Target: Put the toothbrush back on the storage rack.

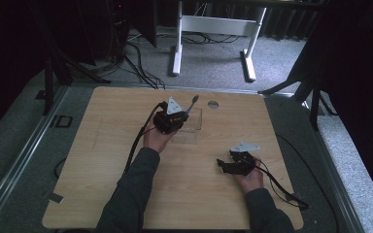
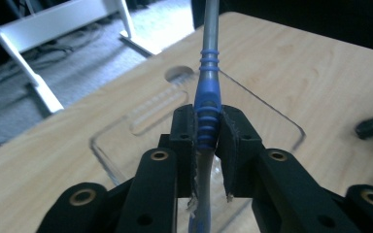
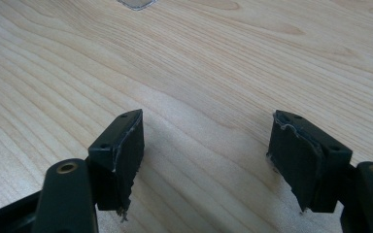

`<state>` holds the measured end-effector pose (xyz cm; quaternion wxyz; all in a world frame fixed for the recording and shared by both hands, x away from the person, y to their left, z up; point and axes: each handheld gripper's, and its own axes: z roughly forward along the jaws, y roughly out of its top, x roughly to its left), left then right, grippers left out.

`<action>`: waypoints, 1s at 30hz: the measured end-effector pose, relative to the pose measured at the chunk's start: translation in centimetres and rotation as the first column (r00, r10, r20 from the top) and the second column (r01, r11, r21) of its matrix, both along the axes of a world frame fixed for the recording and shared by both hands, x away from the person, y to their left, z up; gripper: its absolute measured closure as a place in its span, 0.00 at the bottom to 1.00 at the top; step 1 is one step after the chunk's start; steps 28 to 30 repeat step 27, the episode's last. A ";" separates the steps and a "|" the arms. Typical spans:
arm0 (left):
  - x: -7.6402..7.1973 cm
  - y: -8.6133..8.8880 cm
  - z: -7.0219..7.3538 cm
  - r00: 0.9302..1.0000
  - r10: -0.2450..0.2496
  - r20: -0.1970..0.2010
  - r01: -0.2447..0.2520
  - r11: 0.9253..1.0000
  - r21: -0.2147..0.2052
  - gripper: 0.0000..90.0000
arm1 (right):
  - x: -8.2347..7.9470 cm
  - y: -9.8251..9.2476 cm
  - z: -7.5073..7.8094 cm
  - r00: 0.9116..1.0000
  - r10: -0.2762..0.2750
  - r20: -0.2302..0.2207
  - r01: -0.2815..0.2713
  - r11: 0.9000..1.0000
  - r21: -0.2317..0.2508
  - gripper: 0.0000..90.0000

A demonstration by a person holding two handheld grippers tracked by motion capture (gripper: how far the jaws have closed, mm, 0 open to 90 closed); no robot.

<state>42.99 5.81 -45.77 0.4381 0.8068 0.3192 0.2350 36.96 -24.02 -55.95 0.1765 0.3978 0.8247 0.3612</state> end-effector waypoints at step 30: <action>-1.5 5.4 0.4 0.985 0.168 0.039 -0.165 0.983 -0.085 0.64 | 0.0 0.0 0.0 1.000 0.000 -0.002 0.000 1.000 0.000 0.31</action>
